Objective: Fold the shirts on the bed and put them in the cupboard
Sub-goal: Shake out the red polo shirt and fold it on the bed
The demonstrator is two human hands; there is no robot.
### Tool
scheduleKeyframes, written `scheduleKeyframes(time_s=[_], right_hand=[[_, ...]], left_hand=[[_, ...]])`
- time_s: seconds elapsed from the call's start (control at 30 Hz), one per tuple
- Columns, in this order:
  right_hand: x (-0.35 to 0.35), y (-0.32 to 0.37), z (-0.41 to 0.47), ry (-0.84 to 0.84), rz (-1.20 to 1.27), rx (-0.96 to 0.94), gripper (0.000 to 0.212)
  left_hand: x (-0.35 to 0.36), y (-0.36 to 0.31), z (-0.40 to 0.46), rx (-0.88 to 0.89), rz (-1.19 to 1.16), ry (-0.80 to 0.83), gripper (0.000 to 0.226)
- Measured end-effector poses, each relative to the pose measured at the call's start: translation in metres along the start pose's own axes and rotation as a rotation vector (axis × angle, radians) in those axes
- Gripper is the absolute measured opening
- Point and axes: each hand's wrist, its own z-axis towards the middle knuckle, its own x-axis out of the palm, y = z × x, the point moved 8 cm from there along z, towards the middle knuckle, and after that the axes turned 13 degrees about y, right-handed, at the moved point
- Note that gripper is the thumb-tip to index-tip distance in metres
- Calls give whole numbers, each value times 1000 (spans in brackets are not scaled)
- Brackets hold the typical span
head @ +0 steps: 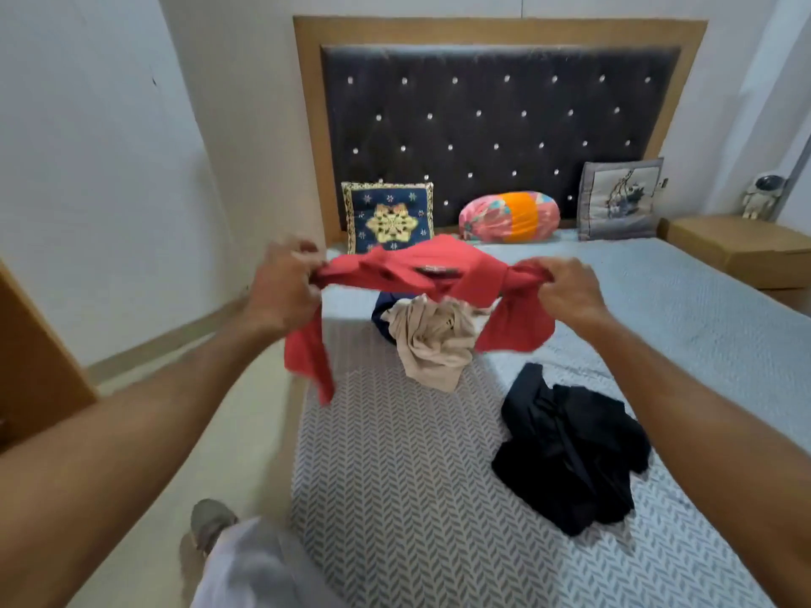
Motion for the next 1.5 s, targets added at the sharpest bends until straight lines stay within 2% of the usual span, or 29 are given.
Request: scheduleKeyframes(time_s=[0.1, 0.3, 0.4, 0.53, 0.7, 0.77, 0.8, 0.93, 1.0, 1.1, 1.17, 1.27, 1.33, 1.43, 1.47, 1.5], right_hand=[[65, -55, -48, 175, -41, 90, 55], [163, -131, -161, 466, -242, 46, 53], [198, -159, -210, 584, -302, -28, 42], [226, -200, -256, 620, -418, -61, 51], [224, -202, -294, 379, -490, -284, 41], [216, -193, -296, 300, -437, -346, 27], [209, -190, -295, 263, -413, -356, 21], [188, -204, -295, 191, -369, -296, 26], [194, -213, -299, 311, -424, -224, 31], [221, -235, -316, 715, -644, 109, 49], [227, -225, -323, 757, -652, 148, 61], [233, -184, -313, 629, -430, 41, 71], [245, -168, -306, 661, -151, 119, 72], [266, -168, -298, 745, 185, 316, 85], [268, -170, -295, 751, 243, 328, 79], [268, -170, -295, 766, 286, 311, 65]], left_hand=[[87, 12, -59, -60, -55, 350, 26], [207, 16, -187, -48, 100, 803, 17], [245, 16, -242, -18, 150, 983, 17], [280, 11, -293, 6, 199, 1123, 19], [300, -14, -320, 89, 122, 1127, 33], [303, -21, -322, 38, 36, 1121, 30], [303, -23, -322, 13, -9, 1122, 27], [300, -23, -323, -30, -115, 1131, 19], [300, -25, -330, -44, -109, 1179, 19], [309, -30, -348, -120, -131, 1284, 22], [310, -33, -346, -219, -209, 1222, 33], [314, -35, -335, -403, -476, 1018, 63], [321, -38, -331, -525, -628, 924, 68], [327, -42, -330, -635, -748, 870, 46], [328, -43, -331, -625, -764, 889, 34], [326, -48, -330, -578, -789, 921, 28]])
